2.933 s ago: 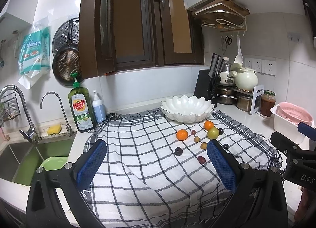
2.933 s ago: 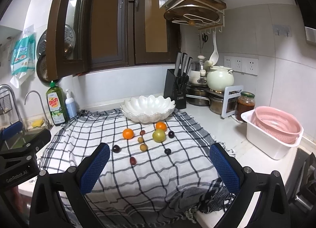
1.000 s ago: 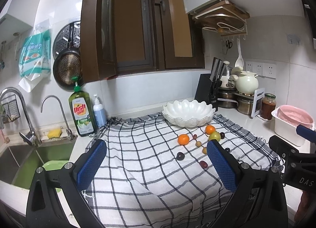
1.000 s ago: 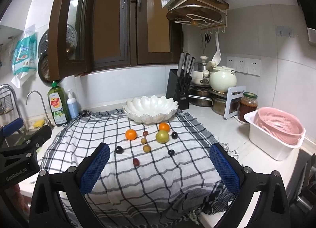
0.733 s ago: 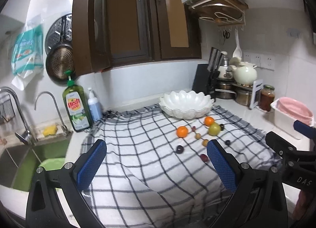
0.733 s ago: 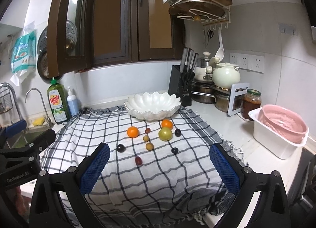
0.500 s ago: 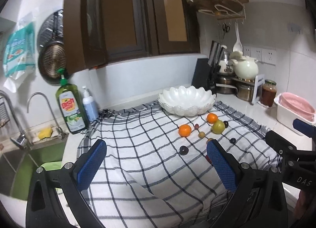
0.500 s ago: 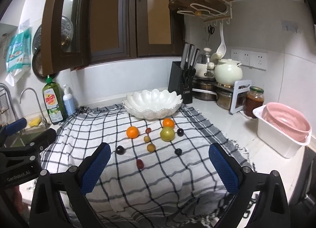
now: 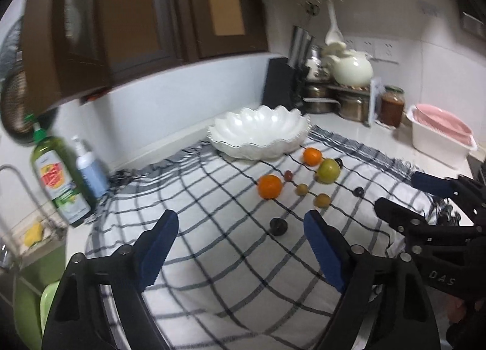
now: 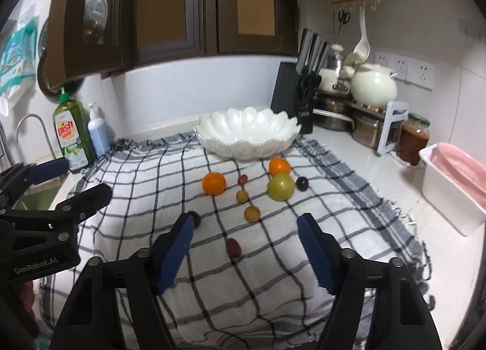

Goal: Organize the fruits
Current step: 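Lower the right tool toward a dark red date while the left tool approaches a dark plum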

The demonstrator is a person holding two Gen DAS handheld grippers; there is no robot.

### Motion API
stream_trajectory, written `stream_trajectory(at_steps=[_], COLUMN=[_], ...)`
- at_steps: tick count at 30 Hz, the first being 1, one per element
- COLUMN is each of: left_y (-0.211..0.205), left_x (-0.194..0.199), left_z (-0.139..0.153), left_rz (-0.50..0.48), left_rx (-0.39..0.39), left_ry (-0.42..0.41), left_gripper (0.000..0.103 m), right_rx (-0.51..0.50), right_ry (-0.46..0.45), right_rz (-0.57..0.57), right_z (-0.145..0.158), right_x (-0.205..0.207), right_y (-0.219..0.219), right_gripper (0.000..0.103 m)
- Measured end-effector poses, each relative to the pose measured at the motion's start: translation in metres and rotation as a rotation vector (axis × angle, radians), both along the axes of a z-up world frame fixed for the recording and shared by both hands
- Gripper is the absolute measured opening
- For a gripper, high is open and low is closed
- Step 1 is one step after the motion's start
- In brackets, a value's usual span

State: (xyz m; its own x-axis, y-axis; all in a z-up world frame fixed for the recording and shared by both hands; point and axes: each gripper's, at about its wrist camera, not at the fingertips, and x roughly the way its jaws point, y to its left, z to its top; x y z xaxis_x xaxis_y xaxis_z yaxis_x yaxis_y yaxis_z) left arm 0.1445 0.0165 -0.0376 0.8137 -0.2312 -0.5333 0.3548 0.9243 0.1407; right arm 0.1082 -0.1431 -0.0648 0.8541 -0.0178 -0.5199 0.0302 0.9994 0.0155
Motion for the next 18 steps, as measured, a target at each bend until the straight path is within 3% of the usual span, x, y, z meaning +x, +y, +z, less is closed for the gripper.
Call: stream_trajectory(at_steps=[18], left_y=[-0.034], left_x=[0.075], left_z=[-0.068], left_rz=[-0.282], left_rx=[0.083], left_ry=[0.158], left_gripper=[0.053], right_rx=[0.009], right_ry=[0.200], right_rz=[0.011], right_z=[-0.064], right_x=[0.060], right_y=[0.011], right_gripper=[0.036])
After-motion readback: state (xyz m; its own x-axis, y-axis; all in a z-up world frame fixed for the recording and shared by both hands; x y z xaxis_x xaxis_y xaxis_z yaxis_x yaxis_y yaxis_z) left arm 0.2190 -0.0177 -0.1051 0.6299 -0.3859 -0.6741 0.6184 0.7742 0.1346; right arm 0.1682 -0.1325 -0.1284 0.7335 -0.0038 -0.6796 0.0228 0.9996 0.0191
